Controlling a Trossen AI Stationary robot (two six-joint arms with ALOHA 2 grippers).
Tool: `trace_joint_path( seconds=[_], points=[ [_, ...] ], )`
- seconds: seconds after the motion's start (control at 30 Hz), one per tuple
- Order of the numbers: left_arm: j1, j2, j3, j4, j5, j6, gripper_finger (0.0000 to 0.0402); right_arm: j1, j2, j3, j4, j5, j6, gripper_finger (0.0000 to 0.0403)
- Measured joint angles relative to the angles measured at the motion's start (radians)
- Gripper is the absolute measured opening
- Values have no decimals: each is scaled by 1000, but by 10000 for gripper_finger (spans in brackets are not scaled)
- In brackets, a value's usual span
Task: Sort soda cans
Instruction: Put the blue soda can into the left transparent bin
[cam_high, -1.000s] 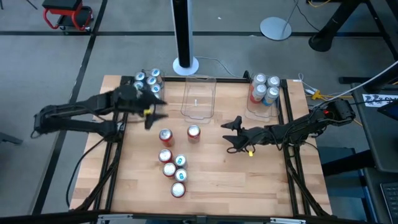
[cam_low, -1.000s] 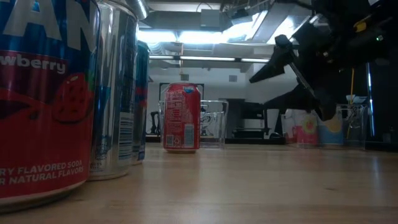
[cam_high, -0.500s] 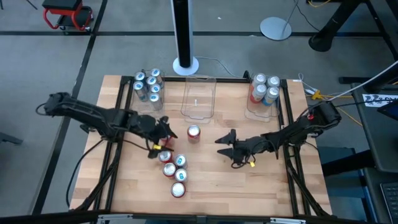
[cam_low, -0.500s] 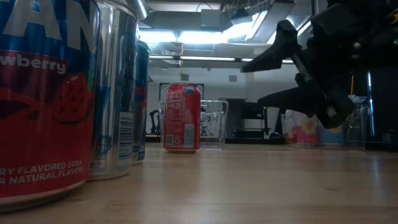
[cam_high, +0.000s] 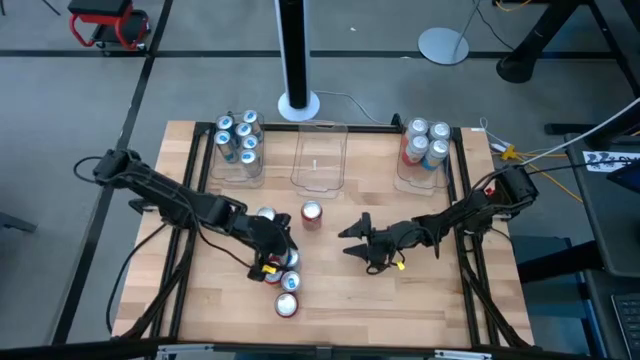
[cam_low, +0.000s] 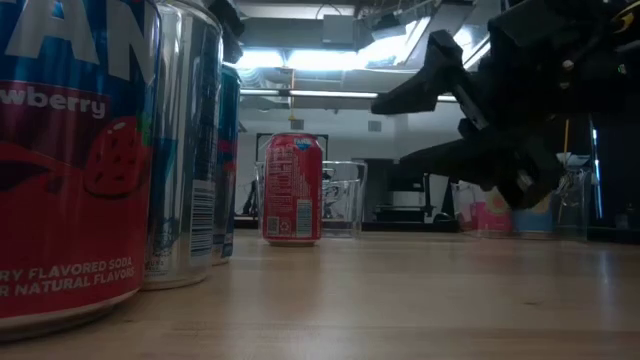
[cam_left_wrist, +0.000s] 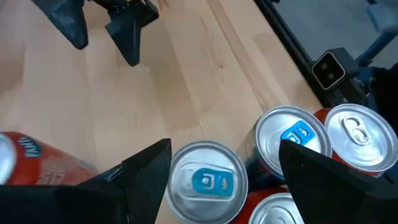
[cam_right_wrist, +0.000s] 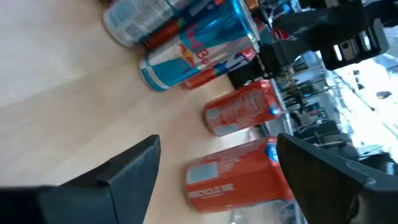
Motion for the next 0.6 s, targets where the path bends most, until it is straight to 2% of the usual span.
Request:
trace_joint_path(
  seconds=[0.2, 0.4, 0.6],
  points=[
    [1, 29, 8, -26, -25, -25, 285, 1, 0, 0, -31, -40, 52, 321],
    [-5, 29, 9, -37, -27, -30, 285, 1, 0, 0, -48, -23, 54, 321],
    [-4, 29, 9, -70, -79, -26, 285, 0, 0, 0, -48, -20, 52, 321]
  ],
)
